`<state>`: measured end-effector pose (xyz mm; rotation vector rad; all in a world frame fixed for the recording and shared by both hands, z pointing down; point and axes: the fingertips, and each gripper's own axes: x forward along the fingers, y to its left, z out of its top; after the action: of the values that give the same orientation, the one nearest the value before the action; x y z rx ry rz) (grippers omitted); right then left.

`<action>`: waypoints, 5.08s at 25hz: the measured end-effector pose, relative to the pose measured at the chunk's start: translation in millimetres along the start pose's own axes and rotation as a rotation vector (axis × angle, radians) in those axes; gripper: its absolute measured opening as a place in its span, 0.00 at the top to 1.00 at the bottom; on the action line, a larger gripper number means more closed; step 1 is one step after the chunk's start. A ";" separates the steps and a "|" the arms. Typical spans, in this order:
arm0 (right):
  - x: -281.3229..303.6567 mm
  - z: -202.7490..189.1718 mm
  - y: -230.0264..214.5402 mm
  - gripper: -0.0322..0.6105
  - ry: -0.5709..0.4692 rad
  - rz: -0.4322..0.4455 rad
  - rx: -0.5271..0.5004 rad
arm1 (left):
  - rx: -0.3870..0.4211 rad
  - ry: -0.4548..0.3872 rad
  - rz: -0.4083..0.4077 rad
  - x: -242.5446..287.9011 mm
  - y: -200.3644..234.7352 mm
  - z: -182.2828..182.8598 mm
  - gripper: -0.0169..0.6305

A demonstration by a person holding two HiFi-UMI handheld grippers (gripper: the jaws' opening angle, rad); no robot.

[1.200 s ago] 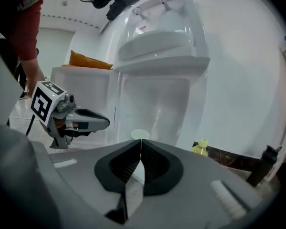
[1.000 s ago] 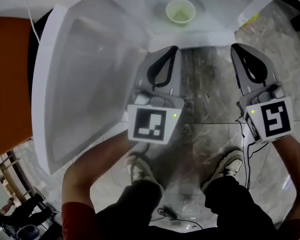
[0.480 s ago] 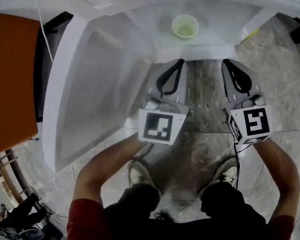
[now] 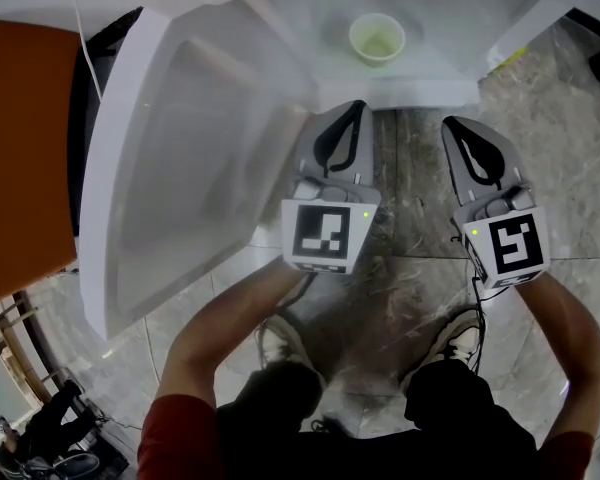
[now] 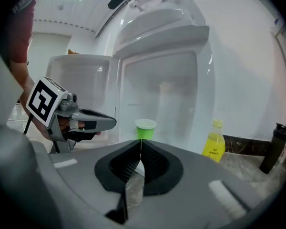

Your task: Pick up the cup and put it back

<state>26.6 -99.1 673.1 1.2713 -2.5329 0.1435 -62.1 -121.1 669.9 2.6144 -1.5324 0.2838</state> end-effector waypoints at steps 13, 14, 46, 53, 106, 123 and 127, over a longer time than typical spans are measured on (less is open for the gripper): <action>-3.2 -24.8 -4.9 0.95 0.070 0.026 -0.003 | 0.012 0.074 -0.020 29.0 -4.1 -21.2 0.75; -3.1 -26.0 -6.3 0.95 0.069 0.025 0.000 | 0.008 0.074 -0.015 33.0 -2.9 -20.9 0.71; -3.2 -51.1 -21.1 0.95 0.062 0.043 0.053 | -0.040 0.090 0.104 120.9 22.7 -32.8 0.39; -3.7 -52.9 -20.2 0.95 0.063 0.047 0.038 | -0.033 0.073 0.131 122.7 31.6 -28.4 0.45; -19.6 -25.5 27.2 0.95 0.057 0.097 -0.051 | 0.023 -0.038 -0.115 -35.5 -15.3 1.5 0.52; -22.7 -46.8 57.7 0.95 0.136 0.152 -0.042 | 0.049 0.035 -0.161 -85.3 -28.9 -47.3 0.52; -22.0 -49.0 59.1 0.95 0.142 0.154 -0.036 | 0.043 0.036 -0.162 -86.4 -31.2 -49.1 0.52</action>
<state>2.9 -35.7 715.5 1.0152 -2.4972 0.2131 -81.5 -23.3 700.1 2.7305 -1.3083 0.3512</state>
